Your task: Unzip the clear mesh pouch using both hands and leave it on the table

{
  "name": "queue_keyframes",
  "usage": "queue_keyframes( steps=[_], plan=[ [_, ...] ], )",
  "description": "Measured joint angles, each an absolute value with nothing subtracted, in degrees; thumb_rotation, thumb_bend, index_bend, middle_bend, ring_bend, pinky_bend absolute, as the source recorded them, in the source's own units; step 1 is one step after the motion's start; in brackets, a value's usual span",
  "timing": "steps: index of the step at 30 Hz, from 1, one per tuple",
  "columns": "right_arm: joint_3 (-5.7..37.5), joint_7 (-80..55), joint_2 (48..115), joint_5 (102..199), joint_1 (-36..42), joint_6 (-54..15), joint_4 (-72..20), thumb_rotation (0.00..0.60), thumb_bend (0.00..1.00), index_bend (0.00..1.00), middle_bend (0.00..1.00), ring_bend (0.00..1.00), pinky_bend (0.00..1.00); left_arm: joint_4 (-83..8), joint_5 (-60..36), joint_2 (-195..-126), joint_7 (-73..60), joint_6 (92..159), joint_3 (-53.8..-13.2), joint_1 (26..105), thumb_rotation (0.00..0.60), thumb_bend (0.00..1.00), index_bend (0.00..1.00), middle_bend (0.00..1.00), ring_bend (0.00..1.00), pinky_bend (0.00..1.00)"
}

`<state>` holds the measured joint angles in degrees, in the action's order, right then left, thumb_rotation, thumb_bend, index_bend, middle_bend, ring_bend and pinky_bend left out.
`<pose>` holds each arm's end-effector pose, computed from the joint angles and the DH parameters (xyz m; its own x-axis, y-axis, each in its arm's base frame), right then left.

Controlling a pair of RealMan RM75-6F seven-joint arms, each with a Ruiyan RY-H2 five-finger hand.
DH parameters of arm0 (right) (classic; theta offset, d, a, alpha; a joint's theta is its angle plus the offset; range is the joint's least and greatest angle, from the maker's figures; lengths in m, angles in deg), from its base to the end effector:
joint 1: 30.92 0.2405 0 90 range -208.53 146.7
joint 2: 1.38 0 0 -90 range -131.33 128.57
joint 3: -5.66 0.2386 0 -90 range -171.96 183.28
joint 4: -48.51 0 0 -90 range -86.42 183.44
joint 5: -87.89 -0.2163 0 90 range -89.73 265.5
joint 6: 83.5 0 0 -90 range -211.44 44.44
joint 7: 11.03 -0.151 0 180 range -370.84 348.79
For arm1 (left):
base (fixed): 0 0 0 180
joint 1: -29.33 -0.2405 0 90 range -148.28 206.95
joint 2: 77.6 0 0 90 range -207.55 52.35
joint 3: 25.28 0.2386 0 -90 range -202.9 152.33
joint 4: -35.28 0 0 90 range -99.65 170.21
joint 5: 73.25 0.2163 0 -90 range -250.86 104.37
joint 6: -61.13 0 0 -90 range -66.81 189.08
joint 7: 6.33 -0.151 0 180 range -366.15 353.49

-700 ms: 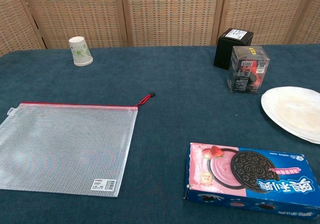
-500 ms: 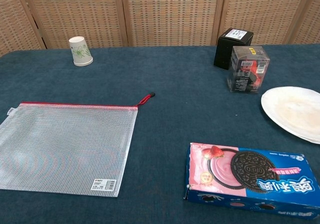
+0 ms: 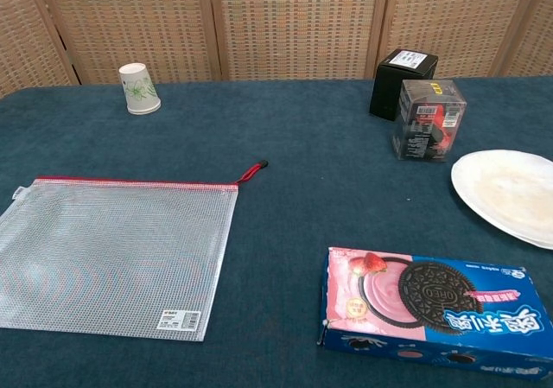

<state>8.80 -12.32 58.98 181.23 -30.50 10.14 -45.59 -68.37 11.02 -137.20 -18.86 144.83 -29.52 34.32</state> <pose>-0.2832 -0.1636 0.1756 0.4033 0.1193 0.9073 -0.9080 -0.0714 0.4130 -0.2659 0.1898 0.1526 0.4825 0.0127 0.8758 0.8759 -0.0041 -0.4824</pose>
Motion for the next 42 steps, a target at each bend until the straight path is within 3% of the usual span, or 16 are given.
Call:
queue_keyframes(
  steps=[4,9,14,19,28,36,42],
  plan=[
    [9.07,-11.99,59.19,180.72,-30.27,9.73,-45.48,0.600,0.00,0.02,0.00,0.00,0.00,-71.15,7.82,-137.10,-20.95,139.35,-32.46,39.18,0.600,0.00,0.21,0.99,0.94,1.00],
    [9.59,-11.45,59.42,179.35,-30.00,9.07,-45.32,0.600,0.00,0.02,0.00,0.00,0.00,-73.17,1.58,-137.22,-24.11,132.31,-35.99,45.00,0.600,0.13,0.22,0.99,0.94,1.00],
    [9.78,-11.07,59.65,178.49,-29.65,7.94,-45.26,0.600,0.00,0.02,0.00,0.00,0.00,-73.60,-11.70,-137.99,-27.22,121.62,-39.67,53.50,0.600,0.14,0.30,0.99,0.94,1.00],
    [9.84,-10.97,59.73,177.96,-29.39,7.35,-45.03,0.600,0.00,0.02,0.00,0.00,0.00,-70.13,-29.67,-141.12,-30.57,112.38,-41.92,64.22,0.600,0.27,0.32,0.99,0.94,1.00],
    [10.37,-12.55,59.81,175.29,-28.71,4.98,-43.95,0.600,0.00,0.02,0.00,0.00,0.00,-54.82,-58.48,-152.90,-37.18,104.84,-41.40,84.87,0.600,0.31,0.35,0.99,0.95,1.00],
    [10.89,-12.74,59.96,173.58,-28.32,3.89,-43.15,0.600,0.00,0.02,0.00,0.00,0.00,-40.55,-68.85,-164.01,-40.43,100.39,-39.23,94.75,0.600,0.36,0.42,0.99,0.95,1.00],
    [11.14,-12.91,60.02,173.01,-28.34,3.90,-42.76,0.600,0.00,0.03,0.00,0.00,0.00,-32.84,-73.78,-169.54,-42.41,97.84,-37.71,99.43,0.600,0.44,0.40,0.99,0.95,1.00]
  ],
)
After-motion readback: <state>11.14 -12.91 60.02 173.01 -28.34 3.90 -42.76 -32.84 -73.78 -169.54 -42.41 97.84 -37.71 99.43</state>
